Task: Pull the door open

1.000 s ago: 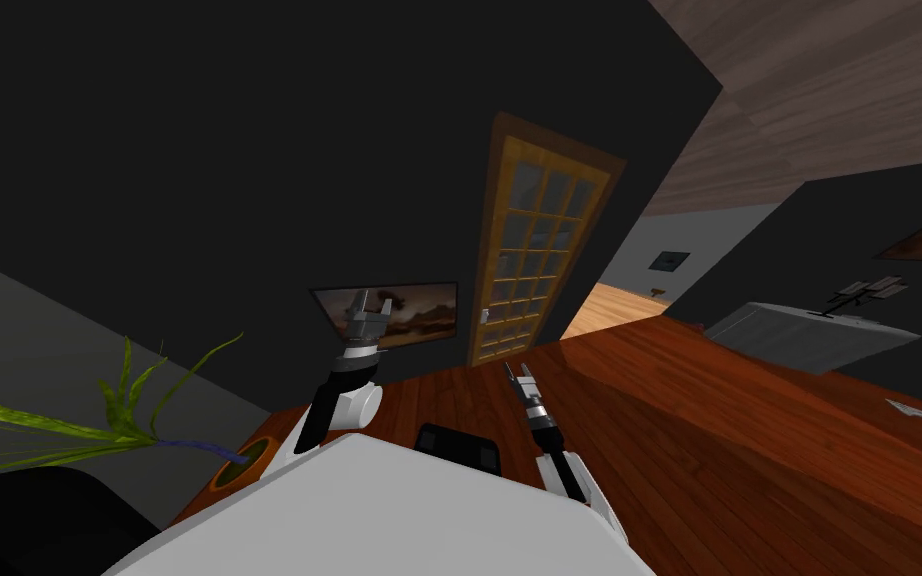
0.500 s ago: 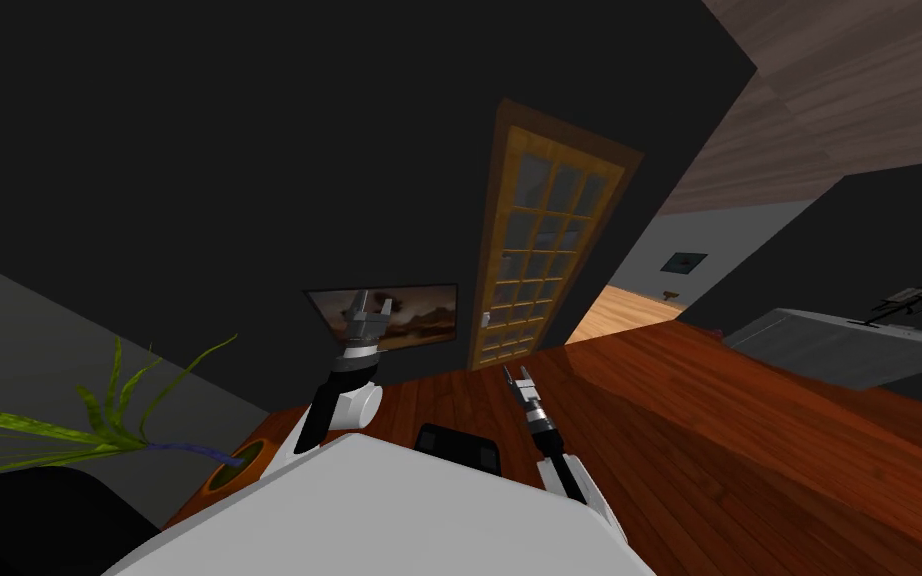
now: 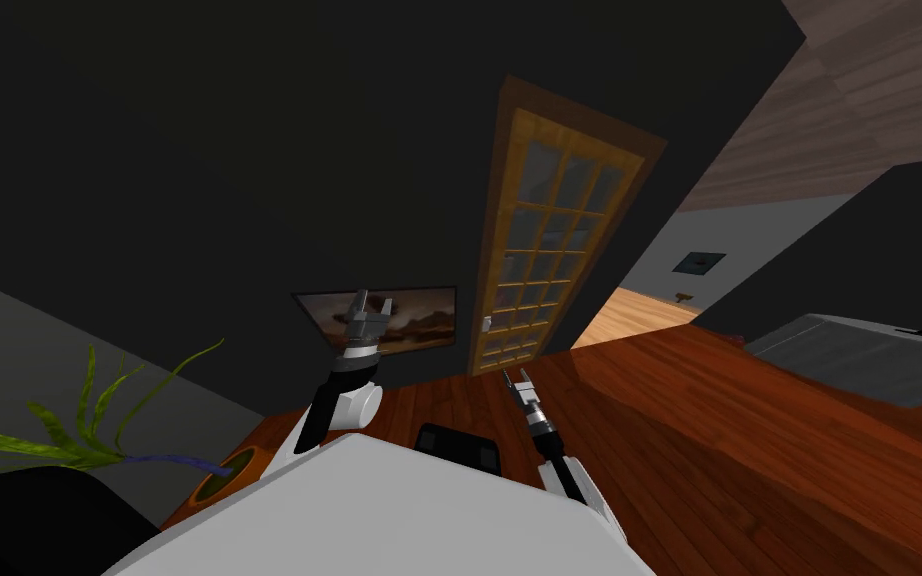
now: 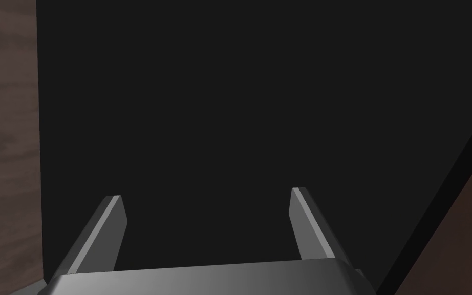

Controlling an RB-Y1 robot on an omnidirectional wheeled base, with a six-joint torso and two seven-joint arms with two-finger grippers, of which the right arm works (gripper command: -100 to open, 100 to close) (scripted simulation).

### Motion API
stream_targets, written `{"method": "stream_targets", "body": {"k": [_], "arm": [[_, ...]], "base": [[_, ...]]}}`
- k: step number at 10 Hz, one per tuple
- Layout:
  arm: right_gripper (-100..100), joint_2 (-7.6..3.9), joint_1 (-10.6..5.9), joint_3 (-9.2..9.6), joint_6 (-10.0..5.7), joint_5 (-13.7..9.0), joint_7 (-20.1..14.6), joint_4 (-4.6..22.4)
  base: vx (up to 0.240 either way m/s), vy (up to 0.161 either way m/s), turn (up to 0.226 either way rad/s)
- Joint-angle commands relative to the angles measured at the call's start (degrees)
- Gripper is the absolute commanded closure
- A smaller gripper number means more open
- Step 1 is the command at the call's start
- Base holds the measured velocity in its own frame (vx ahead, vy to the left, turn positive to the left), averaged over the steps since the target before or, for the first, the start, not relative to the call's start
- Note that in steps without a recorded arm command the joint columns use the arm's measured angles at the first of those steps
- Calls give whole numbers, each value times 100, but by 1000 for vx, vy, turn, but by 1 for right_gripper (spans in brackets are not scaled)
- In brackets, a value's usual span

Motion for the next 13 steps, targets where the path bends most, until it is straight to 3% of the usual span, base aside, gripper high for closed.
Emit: {"method": "stream_targets", "body": {"k": [1,8,13], "arm": [[-100,-15,-50,-6,-80,22,96,162],[-100,-85,-307,-19,-399,168,599,938],[-100,-99,-368,-23,-471,198,707,1115]], "base": [[89,-16,28],[199,10,27],[190,42,-11]]}}
